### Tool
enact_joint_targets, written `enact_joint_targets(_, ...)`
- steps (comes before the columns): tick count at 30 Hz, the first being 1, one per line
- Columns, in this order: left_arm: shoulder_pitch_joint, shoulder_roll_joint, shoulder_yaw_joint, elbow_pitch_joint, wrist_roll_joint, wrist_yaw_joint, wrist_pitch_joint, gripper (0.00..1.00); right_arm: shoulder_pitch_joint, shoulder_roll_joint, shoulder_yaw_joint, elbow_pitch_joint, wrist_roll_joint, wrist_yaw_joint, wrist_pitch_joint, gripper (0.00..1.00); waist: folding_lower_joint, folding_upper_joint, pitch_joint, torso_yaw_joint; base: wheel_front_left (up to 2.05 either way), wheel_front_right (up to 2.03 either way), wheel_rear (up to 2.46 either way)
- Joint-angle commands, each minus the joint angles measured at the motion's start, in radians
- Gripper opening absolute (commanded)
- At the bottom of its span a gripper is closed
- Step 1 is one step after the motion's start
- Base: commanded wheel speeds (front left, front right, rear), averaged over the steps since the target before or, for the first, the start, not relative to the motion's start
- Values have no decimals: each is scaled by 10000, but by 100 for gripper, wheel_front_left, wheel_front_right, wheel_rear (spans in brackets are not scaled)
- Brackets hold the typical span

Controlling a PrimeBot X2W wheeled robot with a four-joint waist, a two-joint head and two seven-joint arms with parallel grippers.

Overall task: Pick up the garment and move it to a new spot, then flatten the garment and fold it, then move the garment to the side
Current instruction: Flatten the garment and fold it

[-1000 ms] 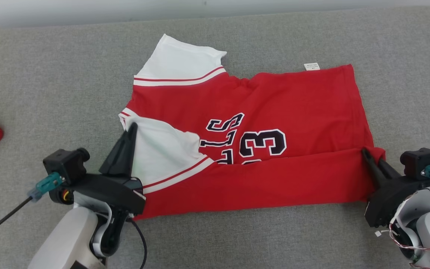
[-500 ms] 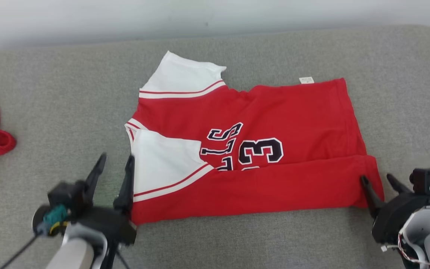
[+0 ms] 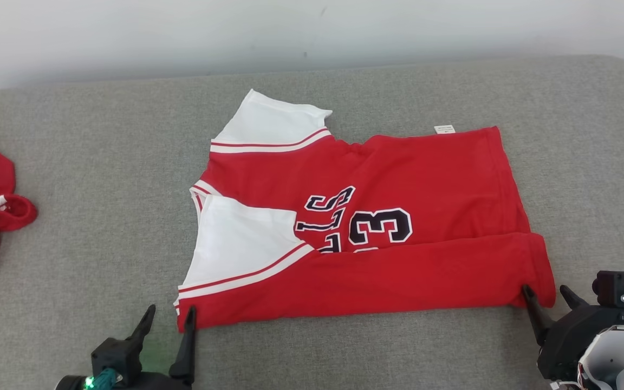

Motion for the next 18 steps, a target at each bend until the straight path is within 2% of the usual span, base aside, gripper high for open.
enact_joint_targets(1, -85, -83, 0, 62, -37, 54, 3, 100, -48, 105, -92, 42, -122, -23, 74, 100, 1, 0, 43, 55, 0, 0, 0)
enact_joint_targets(12, -1068, -422, -323, 857, -194, -45, 989, 100, -846, 754, -866, 748, -1042, -23, 1051, 100, 1, 0, 407, 142, 0, 0, 0)
enact_joint_targets(13, -1123, -459, -375, 955, -224, -87, 1169, 76, -906, 801, -881, 808, -1113, -23, 1136, 100, 1, 0, 436, 133, 0, 0, 0)
enact_joint_targets(14, -1158, -509, -426, 1028, -300, -150, 1343, 47, -966, 877, -903, 876, -1145, -23, 1228, 100, 1, 0, 462, 119, 0, 0, 0)
enact_joint_targets(15, -1201, -524, -484, 1091, -333, -166, 1477, 11, -1024, 930, -922, 926, -1201, -23, 1288, 100, 1, 0, 496, 109, 0, 0, 0)
enact_joint_targets(16, -1220, -546, -535, 1137, -359, -248, 1582, 0, -1076, 969, -934, 946, -1239, -23, 1344, 86, 1, 0, 523, 102, 0, 0, 0)
enact_joint_targets(17, -1193, -575, -587, 1178, -403, -297, 1679, 0, -1109, 1004, -944, 967, -1285, -23, 1354, 65, 1, 0, 539, 100, 0, 0, 0)
enact_joint_targets(18, -1165, -576, -633, 1219, -417, -309, 1764, 0, -1148, 1034, -958, 986, -1290, -23, 1353, 31, 1, 0, 547, 101, 0, 0, 0)
